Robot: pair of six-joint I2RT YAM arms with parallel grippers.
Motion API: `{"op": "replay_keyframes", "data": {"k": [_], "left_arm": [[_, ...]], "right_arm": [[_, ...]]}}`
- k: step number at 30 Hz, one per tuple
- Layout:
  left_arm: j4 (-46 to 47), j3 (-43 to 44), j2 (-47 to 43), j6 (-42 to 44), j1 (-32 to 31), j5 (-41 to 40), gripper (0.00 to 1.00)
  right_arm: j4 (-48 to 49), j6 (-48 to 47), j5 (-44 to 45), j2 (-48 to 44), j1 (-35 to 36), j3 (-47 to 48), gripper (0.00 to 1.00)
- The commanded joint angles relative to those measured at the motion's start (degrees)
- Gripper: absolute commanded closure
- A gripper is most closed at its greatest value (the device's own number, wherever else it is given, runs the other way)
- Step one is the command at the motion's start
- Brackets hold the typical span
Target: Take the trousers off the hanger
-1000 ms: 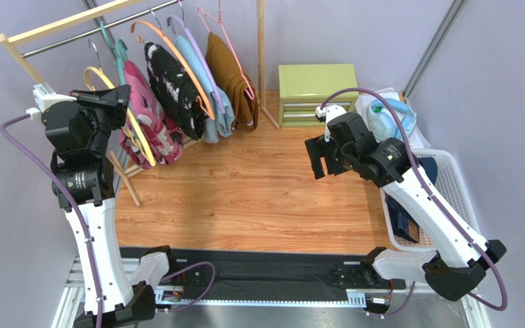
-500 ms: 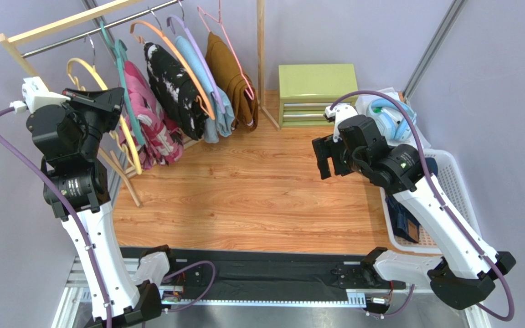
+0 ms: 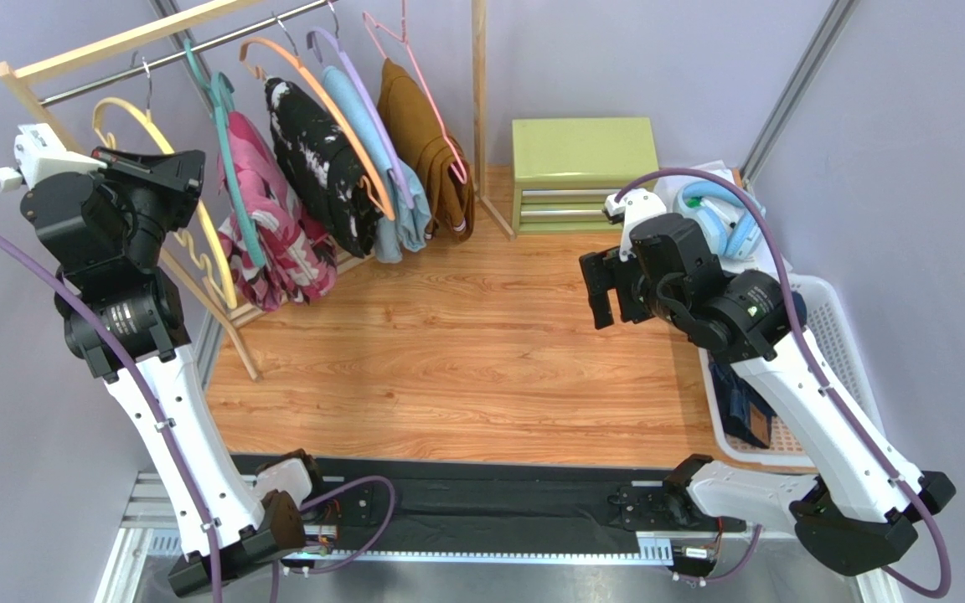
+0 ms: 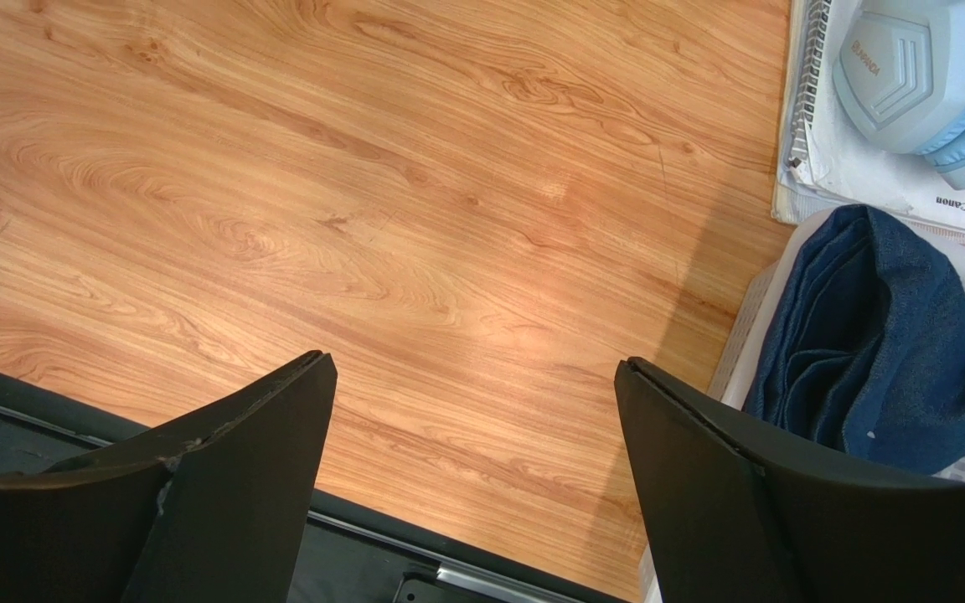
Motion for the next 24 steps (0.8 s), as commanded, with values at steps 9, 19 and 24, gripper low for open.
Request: {"op": "replay_keyframes", "data": {"k": [9, 19, 24], "left_arm": [[3.4, -0.8, 1.3, -4.7, 6.4, 8.5, 1.0], [0.2, -2.1, 0.7, -10.0, 7.8, 13.6, 1.0], [-11.1, 3.5, 2.7, -6.0, 7.9, 13.9, 0.75]], "right_arm": [[1.8, -1.1, 1.8, -1.8, -1.0, 0.5, 0.12], [2.1, -1.0, 1.2, -1.5, -1.0, 1.2, 0.12], [2.0, -0.8, 0.5, -1.1, -1.0, 2.0, 0.12]]}}
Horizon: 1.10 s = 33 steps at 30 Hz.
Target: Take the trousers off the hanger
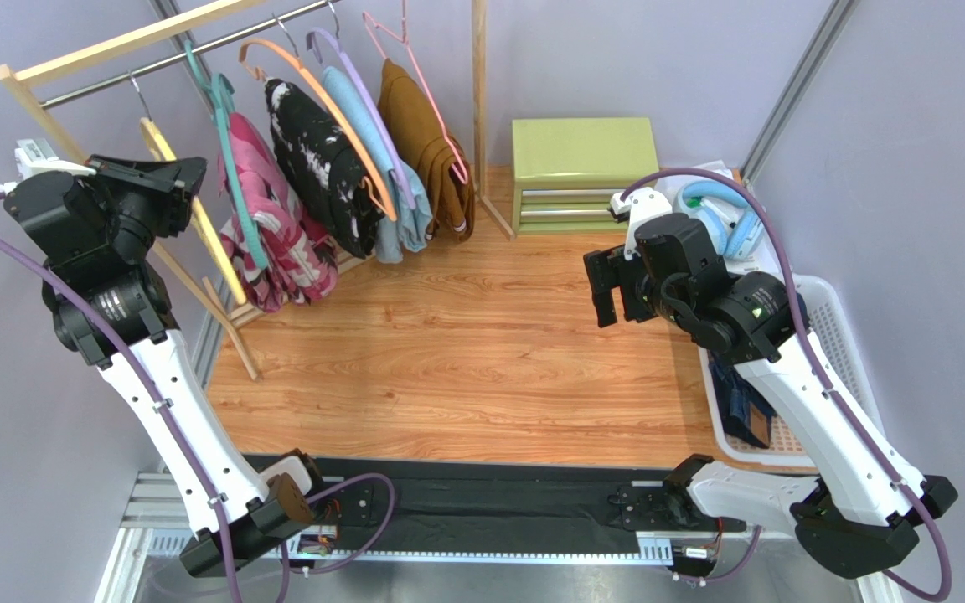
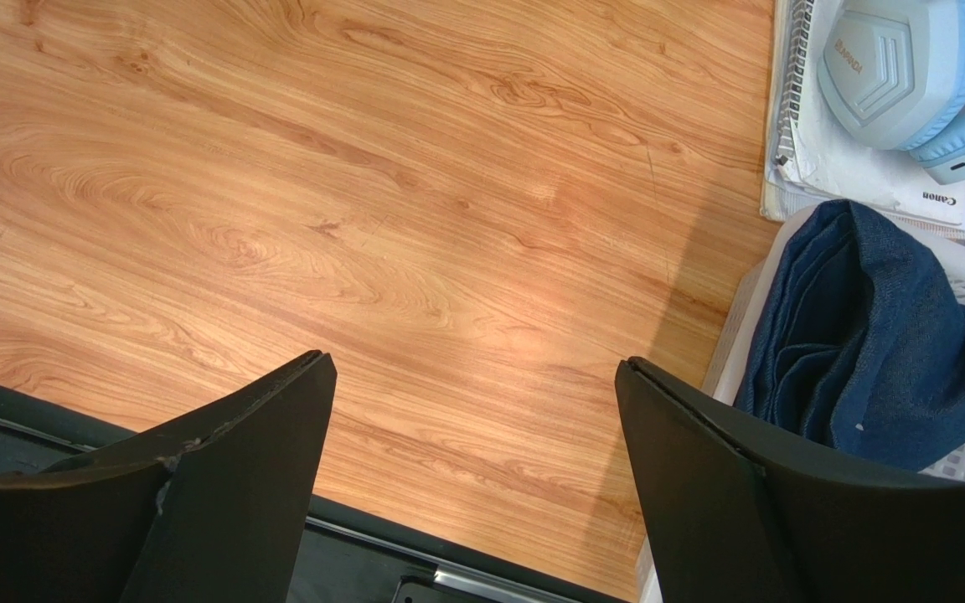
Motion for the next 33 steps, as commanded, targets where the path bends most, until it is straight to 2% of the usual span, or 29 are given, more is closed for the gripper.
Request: {"op": "replay_keyframes", "data": {"k": [1, 10, 18, 21, 23, 27, 33], "left_arm": [[-11.1, 6.6, 0.7, 3.2, 0.5, 2.8, 0.7], [-23.1, 17.0, 1.5, 10.0, 0.6, 1.8, 0.48], [-31.3, 30.1, 3.0, 17.1, 0.5, -1.1, 0.48], [-30.1, 31.2, 2.0, 18.1, 0.5, -1.4, 0.48], [-24.2, 29.6, 1.1, 17.2, 0.6, 2.6, 0.48], [-17.2, 26.6, 3.6, 8.2, 0.5, 10.1, 0.51], [-17.8, 35.4, 12.9, 8.0, 0.5, 12.6, 0.51]], "right_arm": [[2.0, -0.6, -0.2, -0.4, -0.2, 1.9, 0.12], [1.4, -0.2, -1.0, 0.1, -0.2, 3.3, 0.12], [0.8, 1.0, -2.1, -0.1, -0.1, 3.8, 0.12], [0.4, 1.4, -2.7, -0.4, -0.2, 3.8, 0.12], [0.0, 1.7, -3.5, -0.6, -0.2, 3.9, 0.13], [-0.6, 2.3, -5.5, -1.1, -0.1, 4.0, 0.12], [-0.1, 4.0, -7.3, -1.7, -0.2, 3.5, 0.13]]}}
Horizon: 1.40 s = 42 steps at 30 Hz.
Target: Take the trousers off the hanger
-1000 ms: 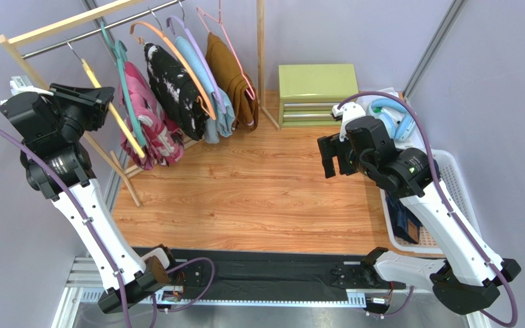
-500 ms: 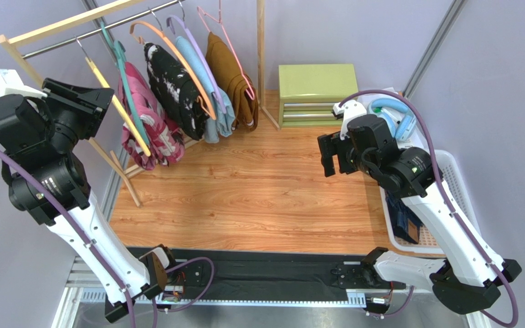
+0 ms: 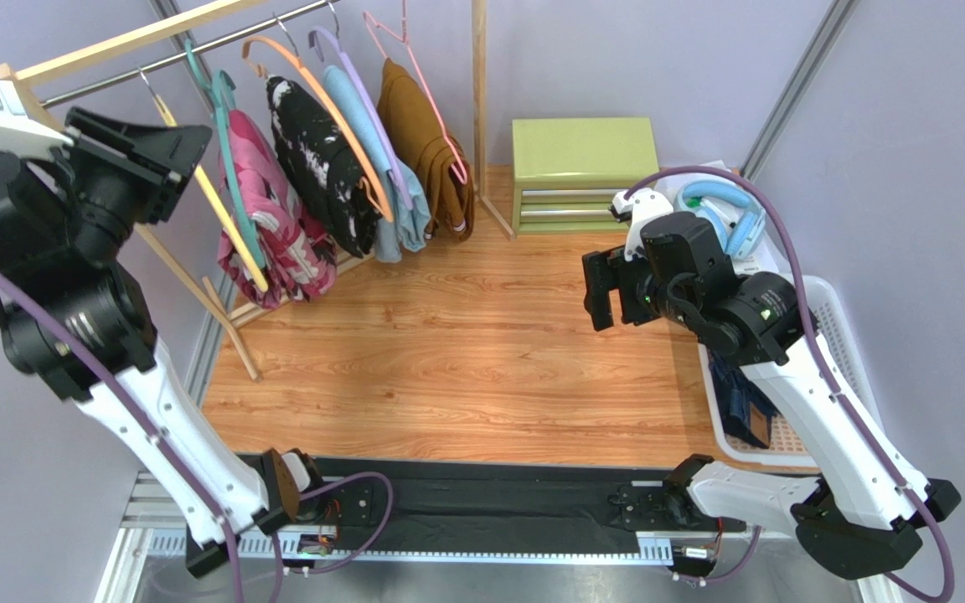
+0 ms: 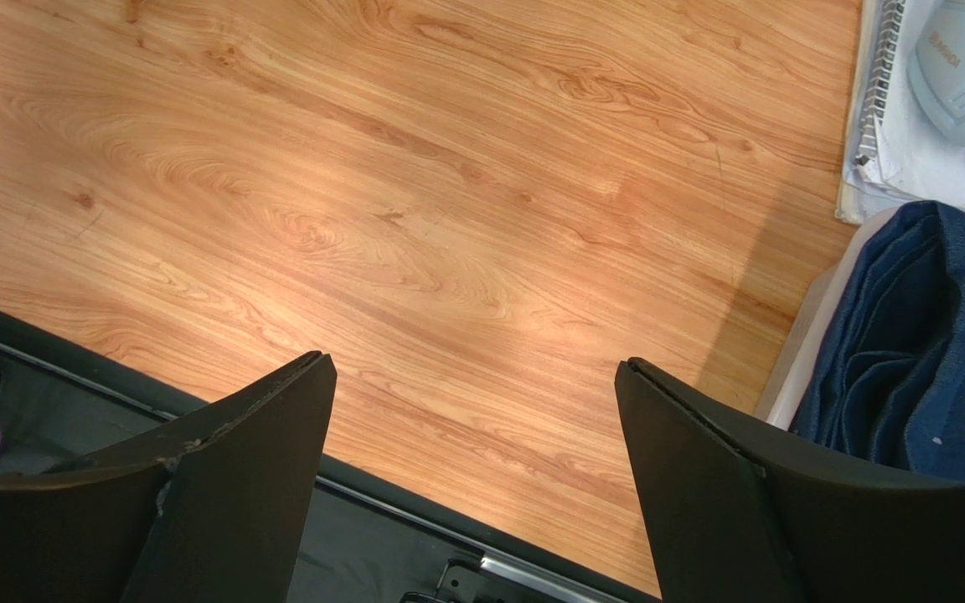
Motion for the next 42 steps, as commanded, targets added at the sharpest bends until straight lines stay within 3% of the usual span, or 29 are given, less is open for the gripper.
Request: {"op": "replay_keyframes", "data": {"k": [1, 4, 10, 17, 21, 29, 42], "left_arm": [[2.1, 5.4, 7.9, -2.5, 0.4, 4.7, 0.51], [1.0, 7.4, 11.5, -2.2, 0.0, 4.1, 0.52], [-6.0, 11.5, 16.8, 5.1, -5.7, -4.9, 0.47], [-9.4, 8.3, 14.9, 11.7, -9.0, -14.6, 0.44], [-7.6, 3.3, 13.5, 11.1, -9.6, -13.6, 0.44], [-6.4, 2.5, 15.4, 11.2, -11.4, -12.9, 0.44], [2.6, -0.9, 17.4, 6.7, -11.9, -9.2, 0.58]], "right_arm": [[1.1, 1.8, -2.1, -1.7, -0.3, 1.8, 0.13], [1.7, 1.9, -2.1, -1.7, -0.1, 1.4, 0.13], [2.2, 1.7, -0.3, -1.5, -0.2, 1.0, 0.13], [2.1, -0.3, 1.4, -0.5, -0.2, 2.7, 0.12], [2.6, -0.7, 1.8, -0.1, -0.3, 1.3, 0.11], [3.4, -0.9, 1.5, 0.2, -0.3, 1.7, 0.11], [3.9, -0.7, 2.3, -0.2, -0.4, 0.4, 0.11]]}}
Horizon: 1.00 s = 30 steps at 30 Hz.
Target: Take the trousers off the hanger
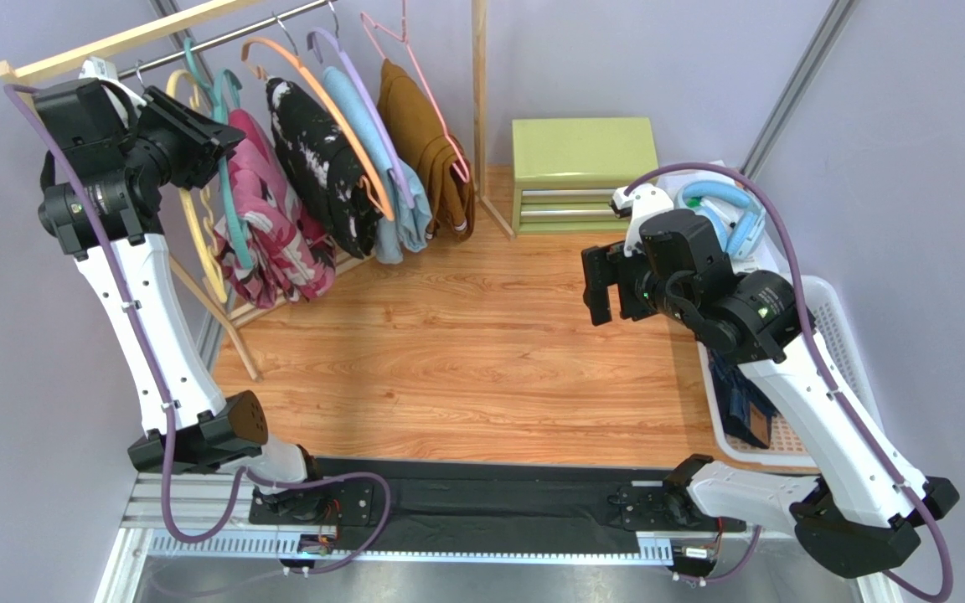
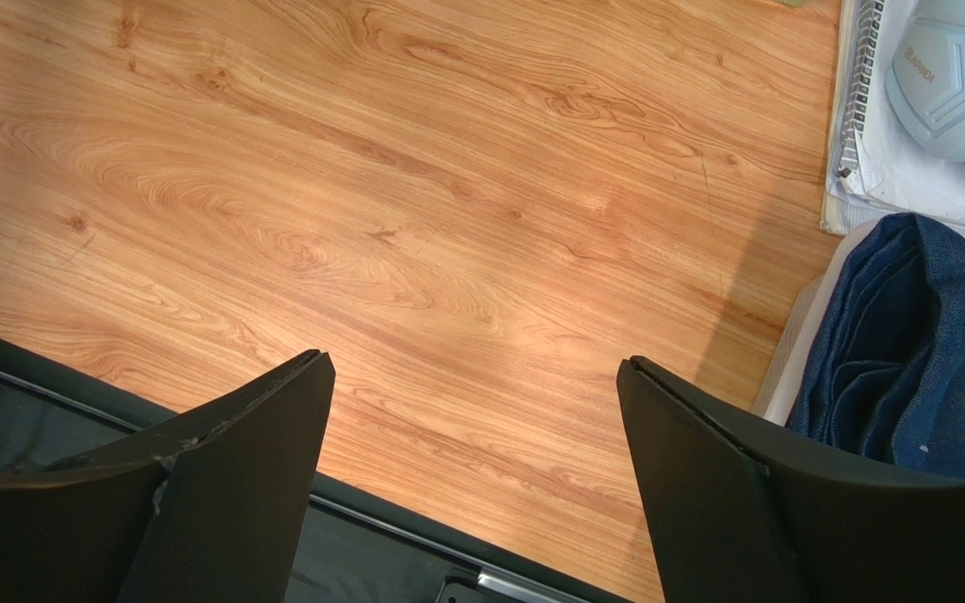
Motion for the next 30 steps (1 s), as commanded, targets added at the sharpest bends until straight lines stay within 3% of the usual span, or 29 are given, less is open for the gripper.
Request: {"op": "replay_keyframes", "data": {"k": [1, 10, 20, 25, 30], "left_arm": [[6.7, -1.5, 0.3, -2.6, -0.3, 3.0, 0.58], [13.6, -3.6, 0.8, -4.9, -1.2, 3.6, 0.69], [18.4, -6.0, -2.6, -6.9, -1.7, 4.0, 1.0], [24.5, -8.0, -5.0, -10.6, -1.6, 4.6, 1.0], [32.3, -8.8, -6.6, -8.8, -1.7, 4.6, 1.0]], "right_arm": [[2.4, -0.8, 1.3, -0.4, -0.3, 0.5, 0.11], [2.4, -1.3, 1.7, 0.1, -0.5, 0.8, 0.11], [2.6, -1.6, 1.7, 0.1, -0.6, 0.4, 0.11], [2.7, -2.0, 1.4, 0.1, -0.6, 0.6, 0.11], [2.9, -1.9, 1.4, -0.2, -0.7, 0.2, 0.11]]}}
